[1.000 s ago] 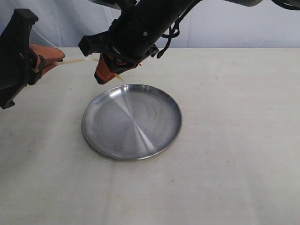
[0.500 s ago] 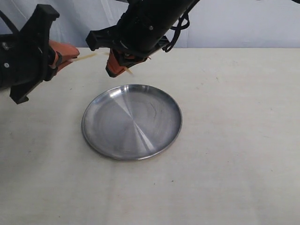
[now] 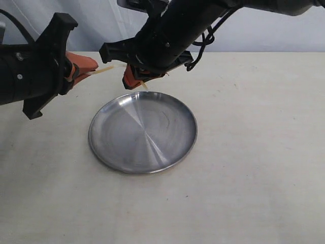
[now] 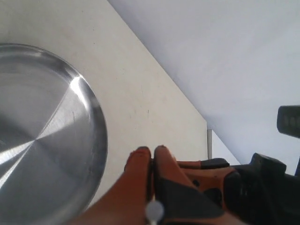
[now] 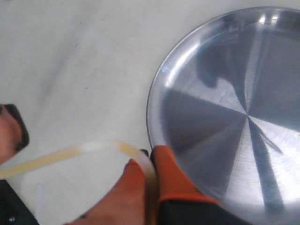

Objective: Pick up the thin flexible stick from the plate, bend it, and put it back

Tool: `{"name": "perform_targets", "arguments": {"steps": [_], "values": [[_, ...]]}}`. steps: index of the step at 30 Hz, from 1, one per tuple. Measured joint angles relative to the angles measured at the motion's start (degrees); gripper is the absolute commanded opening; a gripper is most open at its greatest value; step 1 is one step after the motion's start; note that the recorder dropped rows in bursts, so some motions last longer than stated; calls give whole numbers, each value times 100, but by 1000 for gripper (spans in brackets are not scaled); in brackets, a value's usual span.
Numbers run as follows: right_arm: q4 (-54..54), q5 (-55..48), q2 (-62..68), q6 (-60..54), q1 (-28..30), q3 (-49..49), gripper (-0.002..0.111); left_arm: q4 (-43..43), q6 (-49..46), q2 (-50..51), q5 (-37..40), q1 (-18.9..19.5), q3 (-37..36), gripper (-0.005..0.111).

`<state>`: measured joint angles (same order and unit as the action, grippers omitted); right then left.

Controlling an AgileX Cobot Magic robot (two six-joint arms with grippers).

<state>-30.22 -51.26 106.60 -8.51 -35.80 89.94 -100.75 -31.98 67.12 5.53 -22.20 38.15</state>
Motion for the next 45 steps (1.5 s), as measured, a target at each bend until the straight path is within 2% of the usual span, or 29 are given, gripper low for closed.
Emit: {"name": "perform_targets", "arguments": {"steps": [10,28,37,45], "values": [[24,361,-193,383,0,-204,0,9,282,111,-332,-392,9,0],[319,368,-242,496,-11,-204,0,9,346,162,-553,-412,118,0],[25,226,-252,-312,-23,-261,0,13,445,357,-706,-412,137,0],[-627,255,-438,-1115,-23,-835,0,22,445,366,-955,-412,261,0]]}}
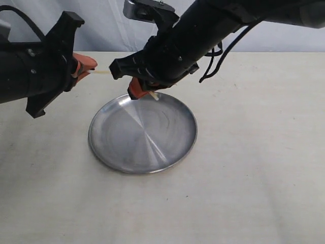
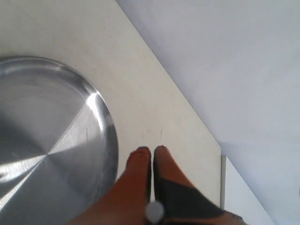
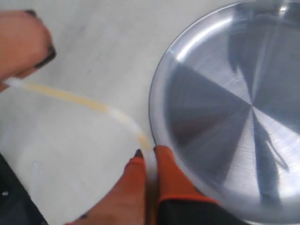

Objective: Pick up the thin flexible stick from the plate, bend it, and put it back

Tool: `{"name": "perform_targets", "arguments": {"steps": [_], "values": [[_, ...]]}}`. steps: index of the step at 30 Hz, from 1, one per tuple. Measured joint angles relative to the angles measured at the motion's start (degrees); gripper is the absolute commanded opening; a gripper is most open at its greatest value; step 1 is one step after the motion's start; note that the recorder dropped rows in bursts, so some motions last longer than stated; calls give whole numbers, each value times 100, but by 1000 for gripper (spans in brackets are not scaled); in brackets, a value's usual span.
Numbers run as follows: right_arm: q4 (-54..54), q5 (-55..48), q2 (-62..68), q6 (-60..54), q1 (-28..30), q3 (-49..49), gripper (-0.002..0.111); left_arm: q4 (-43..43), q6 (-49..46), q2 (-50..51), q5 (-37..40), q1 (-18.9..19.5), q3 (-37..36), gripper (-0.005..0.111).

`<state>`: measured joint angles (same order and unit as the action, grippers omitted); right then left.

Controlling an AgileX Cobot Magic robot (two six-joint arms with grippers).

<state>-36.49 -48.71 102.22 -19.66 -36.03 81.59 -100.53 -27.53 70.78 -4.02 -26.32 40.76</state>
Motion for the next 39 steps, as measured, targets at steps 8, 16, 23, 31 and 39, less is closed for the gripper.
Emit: {"name": "perform_targets", "arguments": {"steps": [8,16,23,31,39], "values": [[-801,-53,-193,-957,33,-207,0,0,0,254,-149,47,4,0],[-1359,-69,-419,-1331,5,-177,0,0,-108,400,367,47,27,0],[-1421,347,-419,-1351,-2,-177,0,0,-145,400,469,34,32,0],[-1430,696,-419,-1286,-10,-177,0,0,-145,400,494,23,54,0],[-1143,865,-395,-1104,-24,-172,0,0,-145,400,517,23,58,0]]}}
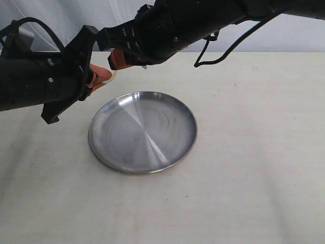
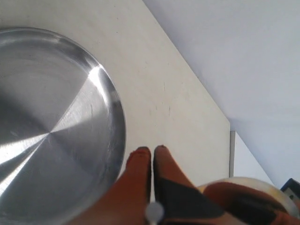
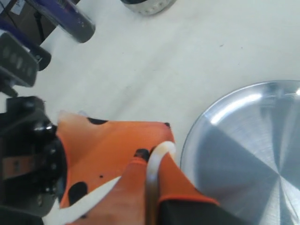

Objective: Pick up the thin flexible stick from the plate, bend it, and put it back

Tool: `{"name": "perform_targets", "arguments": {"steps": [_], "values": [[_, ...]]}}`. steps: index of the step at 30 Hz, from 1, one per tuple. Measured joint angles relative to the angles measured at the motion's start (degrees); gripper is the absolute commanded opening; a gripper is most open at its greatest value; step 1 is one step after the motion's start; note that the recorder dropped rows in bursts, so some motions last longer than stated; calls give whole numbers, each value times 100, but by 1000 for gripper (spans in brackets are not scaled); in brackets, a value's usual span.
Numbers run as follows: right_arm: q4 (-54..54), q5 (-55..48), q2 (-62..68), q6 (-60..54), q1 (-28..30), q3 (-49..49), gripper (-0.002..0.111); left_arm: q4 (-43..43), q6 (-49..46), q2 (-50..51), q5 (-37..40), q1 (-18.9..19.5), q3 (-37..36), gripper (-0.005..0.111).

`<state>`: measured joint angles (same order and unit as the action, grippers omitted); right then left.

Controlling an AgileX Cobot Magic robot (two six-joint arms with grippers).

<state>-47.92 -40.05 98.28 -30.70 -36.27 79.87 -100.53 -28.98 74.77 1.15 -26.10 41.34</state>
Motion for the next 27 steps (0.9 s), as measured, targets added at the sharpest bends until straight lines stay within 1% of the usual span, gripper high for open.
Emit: {"name": "perform_targets", "arguments": {"steps": [12,16,27], "values": [[244,213,68,147,-28,0,0,0,0,0,56,-8,9,0],[574,350,90,578,-62,0,0,0,0,4,95,-8,9,0],[632,360,90,668,-62,0,0,0,-41,4,108,-13,20,0]]}}
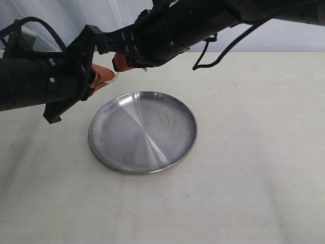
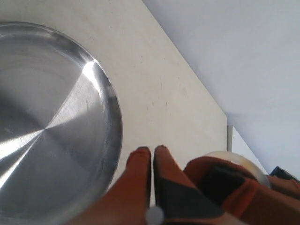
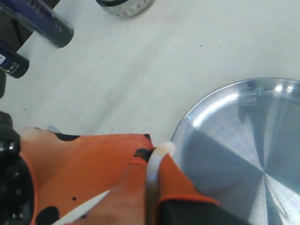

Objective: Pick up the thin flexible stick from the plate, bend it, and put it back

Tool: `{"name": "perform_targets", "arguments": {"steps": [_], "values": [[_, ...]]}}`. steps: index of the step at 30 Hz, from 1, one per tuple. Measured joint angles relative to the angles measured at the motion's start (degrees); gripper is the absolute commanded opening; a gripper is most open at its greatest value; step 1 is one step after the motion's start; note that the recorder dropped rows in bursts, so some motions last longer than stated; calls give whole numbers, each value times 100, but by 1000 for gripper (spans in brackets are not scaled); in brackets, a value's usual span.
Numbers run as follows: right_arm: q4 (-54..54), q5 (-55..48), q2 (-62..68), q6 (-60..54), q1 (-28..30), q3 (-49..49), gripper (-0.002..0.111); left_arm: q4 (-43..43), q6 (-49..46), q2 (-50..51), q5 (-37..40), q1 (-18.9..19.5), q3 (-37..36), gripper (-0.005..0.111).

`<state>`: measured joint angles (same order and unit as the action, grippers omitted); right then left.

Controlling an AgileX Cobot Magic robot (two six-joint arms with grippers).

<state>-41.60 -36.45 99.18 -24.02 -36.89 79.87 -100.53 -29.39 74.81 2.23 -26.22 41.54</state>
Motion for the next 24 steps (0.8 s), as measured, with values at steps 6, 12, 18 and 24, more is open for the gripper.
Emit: {"name": "perform_targets", "arguments": {"steps": [6,12,18,24], "values": [[15,-19,0,0,0,0,0,0,-26,0,10,0,0,0],[27,-34,0,0,0,0,0,0,-26,0,36,0,0,16],[196,-17,11,0,11,9,0,0,-26,0,196,0,0,46],[209,56,11,-10,20,24,0,30,-36,23,32,-9,0,54]]}}
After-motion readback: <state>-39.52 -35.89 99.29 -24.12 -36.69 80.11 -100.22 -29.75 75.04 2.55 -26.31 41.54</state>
